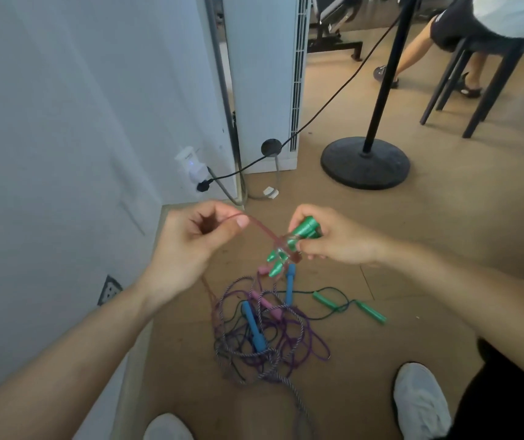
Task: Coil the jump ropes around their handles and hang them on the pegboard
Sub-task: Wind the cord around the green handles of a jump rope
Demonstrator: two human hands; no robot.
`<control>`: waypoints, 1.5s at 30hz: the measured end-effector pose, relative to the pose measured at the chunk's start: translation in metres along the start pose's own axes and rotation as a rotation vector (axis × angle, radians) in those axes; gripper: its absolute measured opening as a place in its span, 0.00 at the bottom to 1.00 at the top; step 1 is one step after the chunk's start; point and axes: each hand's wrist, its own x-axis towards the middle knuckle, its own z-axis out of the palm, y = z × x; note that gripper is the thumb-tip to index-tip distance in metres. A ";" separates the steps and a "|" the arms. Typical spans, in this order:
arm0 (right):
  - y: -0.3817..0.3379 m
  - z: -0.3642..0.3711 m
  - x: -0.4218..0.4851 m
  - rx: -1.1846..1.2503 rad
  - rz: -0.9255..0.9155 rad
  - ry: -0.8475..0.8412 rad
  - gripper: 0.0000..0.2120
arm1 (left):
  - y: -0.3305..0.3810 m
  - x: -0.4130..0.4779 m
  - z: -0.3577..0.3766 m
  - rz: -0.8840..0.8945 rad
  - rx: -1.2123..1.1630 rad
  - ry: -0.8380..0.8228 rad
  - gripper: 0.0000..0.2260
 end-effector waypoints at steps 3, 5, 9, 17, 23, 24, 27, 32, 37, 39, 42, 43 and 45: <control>-0.008 0.002 -0.003 0.060 0.001 -0.126 0.11 | -0.011 0.006 -0.005 -0.040 0.056 0.064 0.03; -0.009 0.003 -0.003 0.206 0.019 -0.194 0.12 | -0.019 0.009 -0.009 -0.060 0.102 0.093 0.03; -0.012 0.001 -0.002 0.589 0.070 -0.286 0.11 | -0.032 0.011 -0.012 -0.102 0.153 0.134 0.05; -0.016 -0.002 0.004 0.978 0.045 -0.321 0.15 | -0.042 -0.001 0.002 -0.198 0.099 -0.032 0.07; -0.022 -0.009 0.010 1.412 0.159 0.155 0.12 | -0.047 -0.006 0.010 -0.221 0.009 -0.034 0.09; -0.022 -0.011 0.010 1.431 0.172 0.235 0.09 | -0.049 -0.007 0.010 -0.224 0.023 -0.029 0.11; -0.020 -0.017 0.011 1.462 0.209 0.407 0.07 | -0.054 -0.009 0.010 -0.219 0.127 -0.035 0.12; -0.002 -0.018 0.020 1.309 0.166 0.539 0.16 | -0.042 -0.013 0.012 -0.125 0.238 -0.242 0.06; 0.008 -0.008 0.015 0.659 0.087 0.435 0.11 | -0.012 -0.011 0.015 -0.122 -0.021 -0.372 0.06; 0.009 -0.004 0.012 0.386 0.037 0.357 0.10 | -0.008 -0.009 0.012 -0.089 -0.059 -0.342 0.05; 0.006 0.001 0.007 0.107 0.000 0.194 0.11 | -0.005 -0.005 0.007 -0.072 -0.079 -0.251 0.05; 0.002 0.003 0.005 0.071 0.001 0.139 0.12 | -0.004 -0.004 0.006 -0.076 -0.077 -0.211 0.05; -0.006 0.006 0.001 0.066 -0.002 0.049 0.12 | -0.004 -0.003 0.006 -0.090 -0.050 -0.141 0.04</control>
